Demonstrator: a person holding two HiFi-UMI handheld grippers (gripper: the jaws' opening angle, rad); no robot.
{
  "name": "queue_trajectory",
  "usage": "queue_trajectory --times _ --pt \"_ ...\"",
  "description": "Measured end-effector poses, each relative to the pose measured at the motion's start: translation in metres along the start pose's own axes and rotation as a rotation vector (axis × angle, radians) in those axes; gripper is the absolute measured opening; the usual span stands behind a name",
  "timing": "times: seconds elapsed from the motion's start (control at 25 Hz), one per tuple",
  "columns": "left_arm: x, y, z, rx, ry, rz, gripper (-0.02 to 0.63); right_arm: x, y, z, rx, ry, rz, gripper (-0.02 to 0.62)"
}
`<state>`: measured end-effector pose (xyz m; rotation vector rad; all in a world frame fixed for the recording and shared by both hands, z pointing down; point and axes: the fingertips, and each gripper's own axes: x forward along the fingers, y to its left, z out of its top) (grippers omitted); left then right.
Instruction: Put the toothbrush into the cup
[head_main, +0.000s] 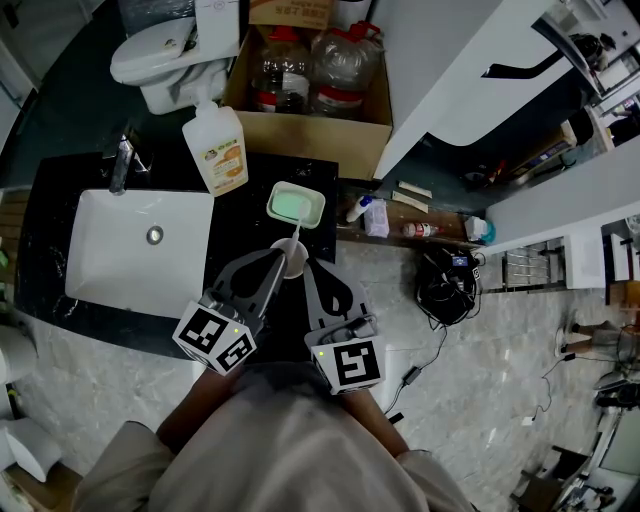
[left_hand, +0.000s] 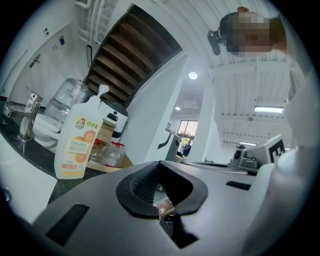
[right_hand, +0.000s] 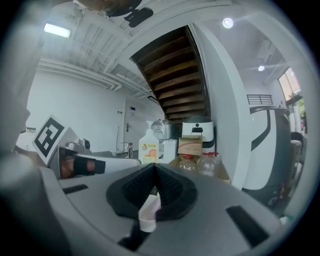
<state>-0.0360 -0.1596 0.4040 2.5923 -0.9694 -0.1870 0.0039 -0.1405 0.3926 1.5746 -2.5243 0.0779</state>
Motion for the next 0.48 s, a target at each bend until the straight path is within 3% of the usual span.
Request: queue_trajectory --times 0.48 --pt "-0.0017 0.0046 -0.0022 -0.027 -0.001 -0.004 0.011 0.0028 0.0027 -0.0046 -0.002 0.019 0.001 0.006"
